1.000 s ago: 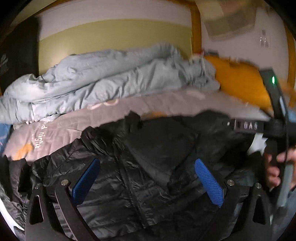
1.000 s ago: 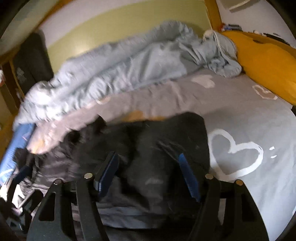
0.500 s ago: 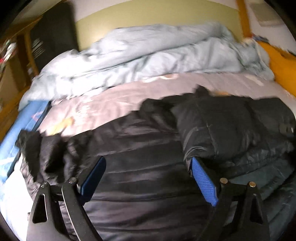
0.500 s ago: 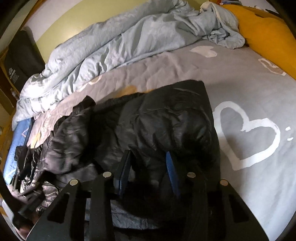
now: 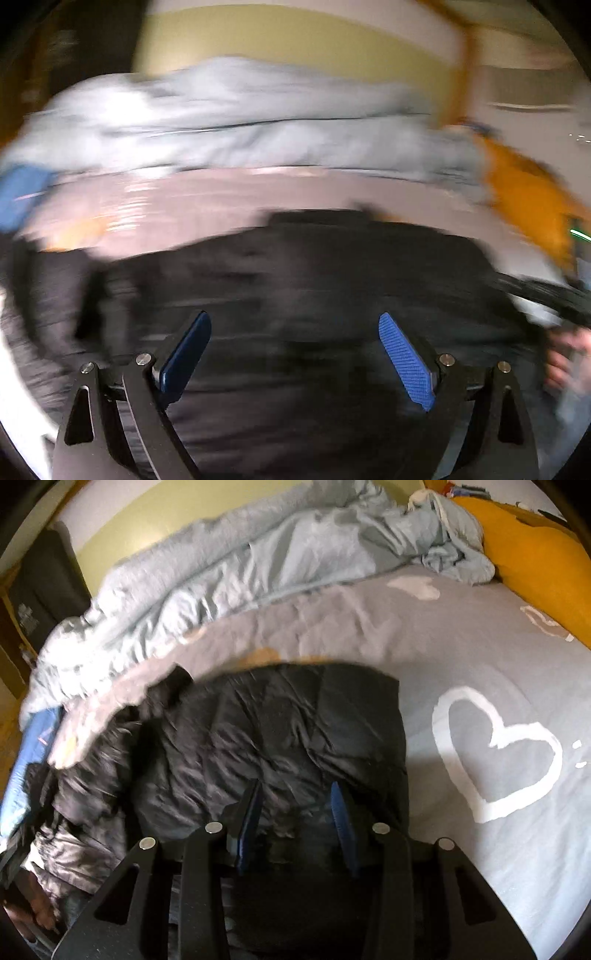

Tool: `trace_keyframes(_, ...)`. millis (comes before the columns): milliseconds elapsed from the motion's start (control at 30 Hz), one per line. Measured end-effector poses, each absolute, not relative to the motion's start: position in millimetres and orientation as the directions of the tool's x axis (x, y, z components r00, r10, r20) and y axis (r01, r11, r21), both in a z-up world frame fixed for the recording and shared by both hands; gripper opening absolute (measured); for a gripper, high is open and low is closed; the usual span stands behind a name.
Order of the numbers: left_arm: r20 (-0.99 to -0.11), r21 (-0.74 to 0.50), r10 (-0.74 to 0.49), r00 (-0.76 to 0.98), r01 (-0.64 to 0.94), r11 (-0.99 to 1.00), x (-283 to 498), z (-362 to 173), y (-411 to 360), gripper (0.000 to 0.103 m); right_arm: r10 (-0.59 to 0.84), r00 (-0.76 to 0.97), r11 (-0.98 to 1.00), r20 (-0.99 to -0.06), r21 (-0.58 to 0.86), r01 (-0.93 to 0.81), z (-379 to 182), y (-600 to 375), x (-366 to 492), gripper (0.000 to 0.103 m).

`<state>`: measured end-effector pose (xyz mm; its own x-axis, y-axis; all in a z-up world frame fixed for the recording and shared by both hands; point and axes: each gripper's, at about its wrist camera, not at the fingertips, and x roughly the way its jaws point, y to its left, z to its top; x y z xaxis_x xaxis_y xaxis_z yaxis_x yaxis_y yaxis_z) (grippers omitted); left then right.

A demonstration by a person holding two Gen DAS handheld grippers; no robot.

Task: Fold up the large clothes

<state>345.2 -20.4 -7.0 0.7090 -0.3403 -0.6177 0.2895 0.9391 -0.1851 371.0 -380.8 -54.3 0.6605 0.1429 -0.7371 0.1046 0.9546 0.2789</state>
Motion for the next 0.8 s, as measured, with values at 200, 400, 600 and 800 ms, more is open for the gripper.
trace_keyframes(200, -0.573, -0.094, -0.356, 0.738, 0.373, 0.923, 333.4, 12.3, -69.6, 0.094, 0.183, 0.719, 0.940, -0.670, 0.334, 0.072, -38.1, -382.3, 361.9, 0.040)
trace_keyframes(400, -0.730, -0.043, -0.273, 0.627, 0.356, 0.933, 389.5, -7.5, -122.7, 0.093, 0.169, 0.722, 0.951, -0.671, 0.304, 0.059, -35.3, -379.3, 362.1, 0.040)
trace_keyframes(600, -0.842, 0.046, -0.100, 0.529, 0.257, 0.965, 438.7, -59.9, -134.2, 0.067, 0.198, 0.692, 0.962, -0.695, 0.271, -0.003, -39.6, -363.7, 366.6, 0.046)
trace_keyframes(800, -0.674, -0.088, -0.125, 0.728, 0.089, 0.992, 403.5, -2.1, -64.6, 0.015, 0.197, 0.644, 0.966, -0.740, 0.259, 0.003, -52.7, -361.2, 373.4, 0.046)
